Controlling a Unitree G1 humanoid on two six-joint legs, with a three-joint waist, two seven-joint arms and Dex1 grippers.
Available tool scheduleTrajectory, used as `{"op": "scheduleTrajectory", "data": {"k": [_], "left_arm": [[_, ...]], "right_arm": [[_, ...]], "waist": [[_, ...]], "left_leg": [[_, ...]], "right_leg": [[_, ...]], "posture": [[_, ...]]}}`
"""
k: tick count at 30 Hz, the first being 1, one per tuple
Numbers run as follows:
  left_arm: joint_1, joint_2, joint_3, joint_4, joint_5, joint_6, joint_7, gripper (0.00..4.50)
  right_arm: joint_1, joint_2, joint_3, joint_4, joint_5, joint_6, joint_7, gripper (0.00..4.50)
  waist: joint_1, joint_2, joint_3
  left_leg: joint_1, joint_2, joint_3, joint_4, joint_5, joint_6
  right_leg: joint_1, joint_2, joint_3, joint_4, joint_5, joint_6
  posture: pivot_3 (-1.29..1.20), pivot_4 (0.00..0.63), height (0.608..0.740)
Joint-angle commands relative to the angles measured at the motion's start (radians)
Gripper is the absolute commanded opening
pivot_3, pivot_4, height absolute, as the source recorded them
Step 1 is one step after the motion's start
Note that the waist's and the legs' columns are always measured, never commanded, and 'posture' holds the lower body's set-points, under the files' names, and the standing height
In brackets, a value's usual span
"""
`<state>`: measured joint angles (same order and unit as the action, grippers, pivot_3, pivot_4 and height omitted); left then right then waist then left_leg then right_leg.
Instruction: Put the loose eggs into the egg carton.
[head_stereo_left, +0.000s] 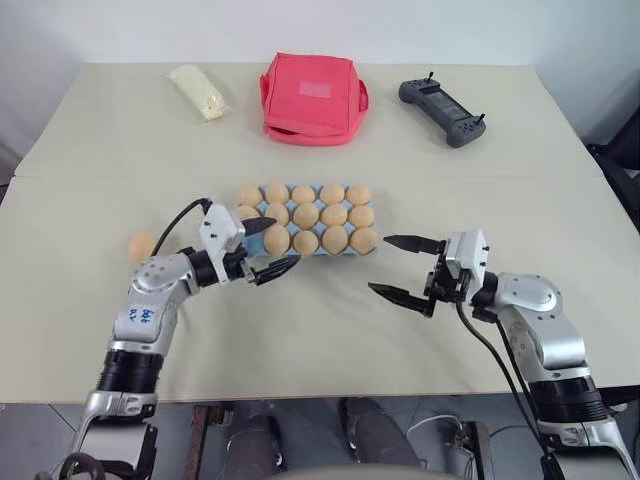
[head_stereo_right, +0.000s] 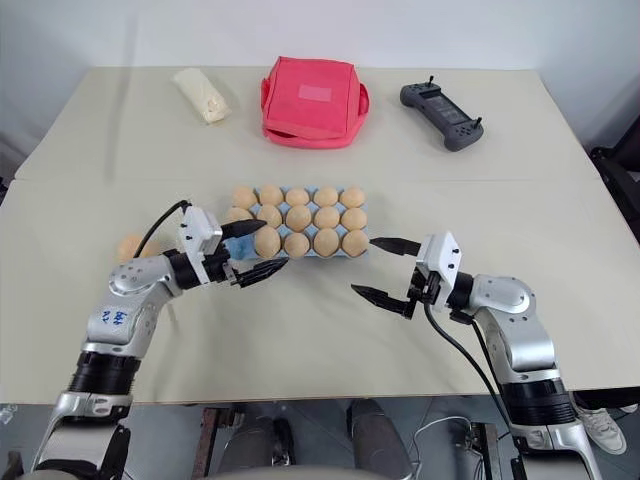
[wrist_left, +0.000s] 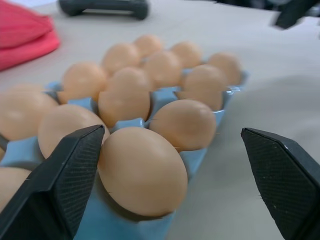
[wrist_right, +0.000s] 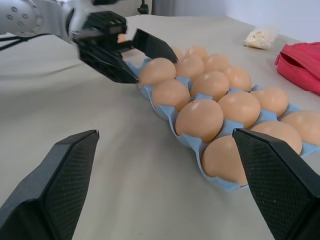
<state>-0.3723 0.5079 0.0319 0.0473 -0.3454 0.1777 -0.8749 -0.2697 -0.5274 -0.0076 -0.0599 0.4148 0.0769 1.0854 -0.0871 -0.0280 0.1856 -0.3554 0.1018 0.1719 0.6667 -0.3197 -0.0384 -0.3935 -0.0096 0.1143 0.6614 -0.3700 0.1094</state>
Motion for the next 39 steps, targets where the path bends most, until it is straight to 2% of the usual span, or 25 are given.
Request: {"op": "scheduleTrajectory", "data": {"k": [1, 7, 11, 16, 19, 23, 27, 32, 39], "left_arm": [[0.091, 0.067, 0.123, -0.1, -0.054, -0.01, -0.009, 4.49], [0.367, 0.129, 0.384, -0.151, -0.077, -0.059, 0.047, 4.49], [0.545, 0.082, 0.519, -0.195, -0.08, -0.107, 0.111, 4.49], [0.732, -0.025, 0.612, -0.272, -0.114, -0.091, 0.198, 4.49], [0.78, -0.082, 0.631, -0.285, -0.13, -0.081, 0.247, 4.49], [0.76, -0.109, 0.639, -0.266, -0.127, -0.093, 0.311, 4.49], [0.692, -0.091, 0.63, -0.245, -0.137, -0.089, 0.346, 4.49], [0.517, -0.032, 0.579, -0.185, -0.096, -0.071, 0.4, 4.49], [0.243, 0.008, 0.47, 0.044, -0.038, -0.021, 0.458, 4.49]], "right_arm": [[-0.004, -0.011, -0.02, -0.033, 0.029, -0.009, 0.013, 4.5], [-0.041, -0.009, 0.001, -0.019, 0.051, -0.005, 0.068, 4.5], [-0.059, -0.003, 0.014, -0.018, 0.056, -0.003, 0.091, 4.5], [-0.091, 0.002, 0.03, -0.015, 0.07, 0.002, 0.121, 4.5], [-0.109, 0.003, 0.041, -0.008, 0.07, 0.005, 0.134, 4.5], [-0.122, 0.004, 0.042, 0.008, 0.065, 0.003, 0.145, 4.5], [-0.129, 0.006, 0.039, 0.024, 0.057, -0.005, 0.148, 4.5], [-0.13, 0.012, 0.039, 0.027, 0.048, -0.012, 0.138, 4.5], [-0.126, 0.029, 0.049, 0.018, 0.037, -0.016, 0.121, 4.5]], "waist": [[-0.001, 0.0, 0.0], [-0.011, 0.0, 0.0], [-0.011, -0.001, 0.0], [-0.007, -0.003, 0.001], [-0.006, -0.004, 0.001], [0.0, -0.005, 0.001], [0.0, -0.005, 0.001], [0.002, -0.005, 0.001], [0.0, -0.005, 0.001]], "left_leg": [[0.0, 0.0, 0.0, 0.0, 0.0, 0.0], [0.001, 0.001, 0.0, -0.001, 0.0, -0.001], [0.001, 0.001, 0.0, -0.001, -0.001, 0.001], [0.001, 0.002, 0.0, -0.001, -0.002, 0.003], [0.001, 0.001, 0.0, -0.001, -0.003, 0.003], [0.001, -0.001, -0.001, -0.001, -0.003, 0.003], [0.001, 0.0, 0.0, -0.002, -0.003, 0.003], [0.0, 0.0, 0.0, -0.002, -0.003, 0.003], [0.001, 0.0, 0.003, -0.001, -0.002, 0.002]], "right_leg": [[0.0, 0.0, 0.0, 0.0, 0.0, 0.0], [0.0, -0.002, 0.0, -0.001, 0.0, -0.001], [0.001, -0.002, 0.0, -0.002, 0.0, -0.001], [0.002, -0.004, -0.001, -0.004, 0.0, -0.001], [0.002, -0.005, -0.001, -0.006, 0.0, -0.001], [0.003, -0.004, -0.001, -0.007, 0.001, -0.002], [0.003, -0.003, -0.001, -0.008, 0.001, -0.003], [0.003, -0.002, -0.002, -0.008, 0.001, -0.003], [0.001, 0.0, -0.004, -0.006, 0.002, -0.002]], "posture": [[0.0, 0.15, 0.74], [0.0, 0.15, 0.74], [0.0, 0.15, 0.74], [0.0, 0.15, 0.74], [0.0, 0.15, 0.74], [0.0, 0.15, 0.74], [0.0, 0.15, 0.74], [0.0, 0.15, 0.74], [0.0, 0.15, 0.74]]}}
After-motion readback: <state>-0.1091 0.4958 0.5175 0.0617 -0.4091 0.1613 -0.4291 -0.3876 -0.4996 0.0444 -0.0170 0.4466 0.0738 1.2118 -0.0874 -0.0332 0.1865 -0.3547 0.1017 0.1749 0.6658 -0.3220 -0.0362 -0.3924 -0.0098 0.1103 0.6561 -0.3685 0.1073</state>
